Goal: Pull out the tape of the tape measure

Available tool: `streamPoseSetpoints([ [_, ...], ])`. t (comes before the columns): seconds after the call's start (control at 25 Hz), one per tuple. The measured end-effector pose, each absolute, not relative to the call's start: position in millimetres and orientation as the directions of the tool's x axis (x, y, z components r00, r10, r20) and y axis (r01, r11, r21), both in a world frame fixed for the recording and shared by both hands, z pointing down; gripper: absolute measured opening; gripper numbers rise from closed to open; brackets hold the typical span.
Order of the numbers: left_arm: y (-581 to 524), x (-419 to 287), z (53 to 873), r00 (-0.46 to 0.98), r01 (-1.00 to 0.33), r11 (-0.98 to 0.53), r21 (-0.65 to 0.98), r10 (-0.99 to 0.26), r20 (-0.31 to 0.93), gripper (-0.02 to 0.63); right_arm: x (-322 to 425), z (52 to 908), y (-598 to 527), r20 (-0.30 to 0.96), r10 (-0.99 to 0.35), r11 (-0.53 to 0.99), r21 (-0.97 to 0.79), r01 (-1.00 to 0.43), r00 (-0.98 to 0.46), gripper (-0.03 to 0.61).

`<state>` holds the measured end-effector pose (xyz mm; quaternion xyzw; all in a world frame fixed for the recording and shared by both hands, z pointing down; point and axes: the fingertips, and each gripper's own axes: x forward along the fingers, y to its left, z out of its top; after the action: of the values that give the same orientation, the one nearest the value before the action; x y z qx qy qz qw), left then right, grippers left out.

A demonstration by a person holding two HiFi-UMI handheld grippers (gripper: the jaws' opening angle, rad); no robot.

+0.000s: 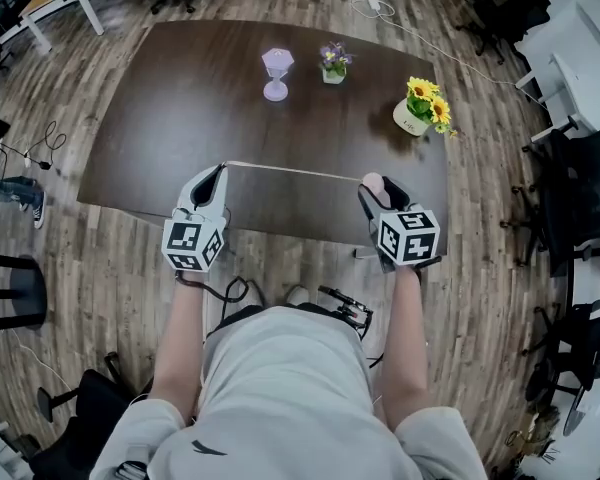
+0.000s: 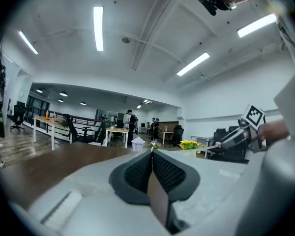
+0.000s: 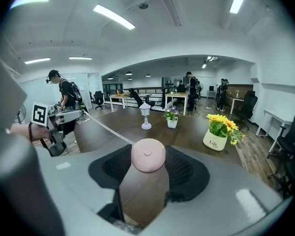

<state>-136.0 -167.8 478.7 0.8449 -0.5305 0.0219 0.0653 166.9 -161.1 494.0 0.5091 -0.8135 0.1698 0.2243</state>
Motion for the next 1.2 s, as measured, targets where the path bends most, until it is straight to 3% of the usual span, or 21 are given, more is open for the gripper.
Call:
streamPoseSetpoints([
  [0.64, -159, -131, 499, 0.436, -0.896, -0.419, 0.149, -0.893, 0.108, 0.014, 174, 540, -168, 0.629, -0.741, 0.300, -0.006, -0.954, -0.237, 0.216],
  [1.2, -189, -136, 586, 0.427, -0.903, -0.384, 0.190, -0.848, 0.314, 0.014, 169, 603, -169, 0.719, -0.653, 0.317, -0.024, -0.948, -0.236, 0.216],
])
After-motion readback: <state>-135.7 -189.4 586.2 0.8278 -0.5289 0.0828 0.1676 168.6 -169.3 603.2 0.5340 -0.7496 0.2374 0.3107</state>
